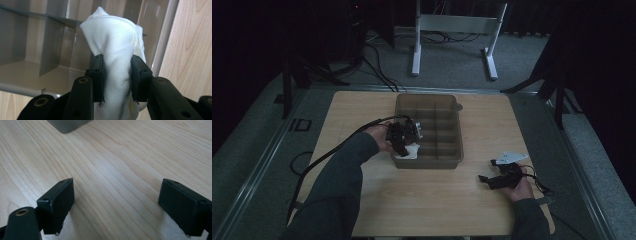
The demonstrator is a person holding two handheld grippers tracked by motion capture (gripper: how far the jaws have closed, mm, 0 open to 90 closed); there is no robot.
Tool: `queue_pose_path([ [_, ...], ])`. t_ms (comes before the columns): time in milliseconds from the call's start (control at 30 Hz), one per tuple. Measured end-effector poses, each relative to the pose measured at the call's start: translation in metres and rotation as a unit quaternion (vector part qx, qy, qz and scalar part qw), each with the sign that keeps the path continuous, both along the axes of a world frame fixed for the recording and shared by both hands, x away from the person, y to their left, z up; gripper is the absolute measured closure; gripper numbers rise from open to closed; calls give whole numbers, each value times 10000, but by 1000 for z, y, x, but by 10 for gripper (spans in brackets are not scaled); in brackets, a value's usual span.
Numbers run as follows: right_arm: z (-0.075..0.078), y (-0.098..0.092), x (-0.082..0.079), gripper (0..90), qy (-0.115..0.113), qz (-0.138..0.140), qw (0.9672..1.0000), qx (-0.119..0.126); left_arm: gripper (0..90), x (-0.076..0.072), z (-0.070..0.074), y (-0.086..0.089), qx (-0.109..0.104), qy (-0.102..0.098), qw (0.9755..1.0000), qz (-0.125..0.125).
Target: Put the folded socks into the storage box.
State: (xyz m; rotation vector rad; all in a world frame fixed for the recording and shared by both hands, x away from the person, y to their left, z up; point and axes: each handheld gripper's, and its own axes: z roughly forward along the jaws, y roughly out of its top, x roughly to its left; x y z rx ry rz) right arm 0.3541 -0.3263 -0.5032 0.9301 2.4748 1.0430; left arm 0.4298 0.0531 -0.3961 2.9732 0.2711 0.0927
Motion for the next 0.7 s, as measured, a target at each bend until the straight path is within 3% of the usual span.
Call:
queue_pose_path([
  [700, 0, 0, 0, 130, 0, 0, 10000, 0, 685, 5, -19, -10, 262, 204, 9994, 131],
])
